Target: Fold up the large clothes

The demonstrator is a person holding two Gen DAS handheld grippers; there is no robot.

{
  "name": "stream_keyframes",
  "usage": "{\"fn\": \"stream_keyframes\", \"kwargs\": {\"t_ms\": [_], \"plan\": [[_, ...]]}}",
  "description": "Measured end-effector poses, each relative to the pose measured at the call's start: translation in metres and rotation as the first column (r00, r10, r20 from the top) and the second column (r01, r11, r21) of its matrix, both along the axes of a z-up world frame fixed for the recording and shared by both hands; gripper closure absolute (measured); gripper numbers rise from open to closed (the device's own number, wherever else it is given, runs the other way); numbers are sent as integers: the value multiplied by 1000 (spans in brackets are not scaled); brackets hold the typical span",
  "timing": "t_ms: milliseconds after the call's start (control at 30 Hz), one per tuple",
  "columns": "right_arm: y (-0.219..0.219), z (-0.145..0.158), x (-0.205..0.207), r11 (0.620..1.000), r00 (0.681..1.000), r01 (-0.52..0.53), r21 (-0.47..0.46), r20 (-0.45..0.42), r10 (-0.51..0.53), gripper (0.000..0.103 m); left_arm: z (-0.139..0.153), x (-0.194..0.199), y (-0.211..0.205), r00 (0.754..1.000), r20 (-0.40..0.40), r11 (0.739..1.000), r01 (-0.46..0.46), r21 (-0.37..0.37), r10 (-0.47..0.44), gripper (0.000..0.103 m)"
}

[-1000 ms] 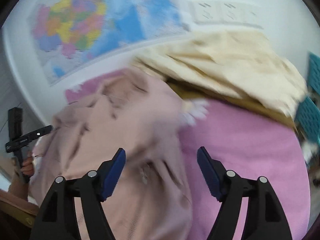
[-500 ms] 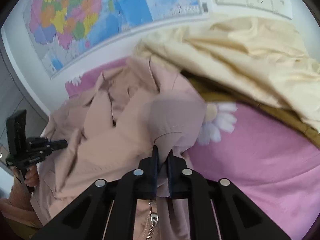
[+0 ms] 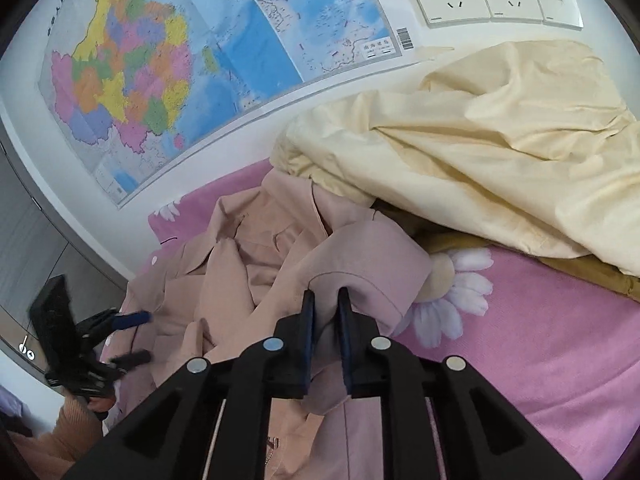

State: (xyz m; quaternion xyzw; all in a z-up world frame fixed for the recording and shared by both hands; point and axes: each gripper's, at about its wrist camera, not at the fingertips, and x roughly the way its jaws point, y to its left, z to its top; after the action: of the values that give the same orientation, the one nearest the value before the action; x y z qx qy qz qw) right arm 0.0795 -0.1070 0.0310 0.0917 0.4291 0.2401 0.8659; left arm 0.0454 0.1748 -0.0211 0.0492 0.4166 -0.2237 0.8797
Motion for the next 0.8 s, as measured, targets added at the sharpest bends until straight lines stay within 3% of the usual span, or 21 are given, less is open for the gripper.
{"fn": "stream_keyframes", "kwargs": {"t_ms": [67, 133, 200, 233, 267, 300, 333, 367, 433, 467, 533, 600, 667, 733, 800], "plan": [[-3, 0, -2, 1000, 1000, -4, 6, -2, 4, 86, -9, 12, -6, 1000, -22, 999, 1, 44, 0, 24], [-5, -2, -4, 1000, 1000, -4, 2, -5, 4, 84, -18, 24, -7, 998, -58, 999, 13, 49, -10, 14], [-5, -3, -4, 1000, 1000, -10, -2, -12, 10, 84, -30, 37, -5, 994, -111, 999, 20, 35, -16, 14], [-6, -4, -5, 1000, 1000, -7, -2, -12, 7, 83, -34, 39, -5, 992, -126, 999, 20, 33, -15, 30], [-8, -5, -5, 1000, 1000, -8, 7, -16, 8, 83, -38, 41, -5, 986, -158, 999, 47, 6, -45, 55], [-9, -5, -5, 1000, 1000, -9, 12, -18, 9, 83, -40, 39, -8, 983, -173, 998, 58, 6, -56, 62], [-10, -6, -5, 1000, 1000, -7, 13, -19, 7, 81, -39, 36, -9, 986, -156, 998, 63, 20, -59, 82], [-12, -7, -6, 1000, 1000, -8, 15, -20, 8, 80, -33, 29, -8, 990, -126, 997, 68, 19, -66, 91], [-15, -7, -8, 1000, 1000, -10, 15, -21, 11, 68, -13, 20, 2, 998, -54, 999, -6, 33, 8, 93], [-17, -7, -10, 1000, 1000, -12, 8, -15, 12, 64, 2, 17, 15, 998, -4, 998, -64, 4, 64, 93], [-19, -6, -16, 1000, 1000, -27, -6, -2, 27, 48, 26, 18, 44, 979, 45, 980, -195, -45, 197, 94], [-22, -4, -24, 999, 999, -21, -44, 26, 22, 39, 41, 21, 77, 938, 66, 939, -337, -69, 341, 94], [-25, -5, -31, 998, 999, -22, -62, 36, 24, 39, 48, 21, 98, 897, 101, 902, -424, -76, 430, 94], [-24, -7, -35, 996, 999, -35, -81, 37, 38, 39, 49, 17, 115, 873, 103, 878, -467, -105, 477, 94], [-20, -12, -35, 992, 999, -40, -117, 22, 43, 39, 47, 5, 118, 880, 122, 886, -446, -125, 460, 94]]}}
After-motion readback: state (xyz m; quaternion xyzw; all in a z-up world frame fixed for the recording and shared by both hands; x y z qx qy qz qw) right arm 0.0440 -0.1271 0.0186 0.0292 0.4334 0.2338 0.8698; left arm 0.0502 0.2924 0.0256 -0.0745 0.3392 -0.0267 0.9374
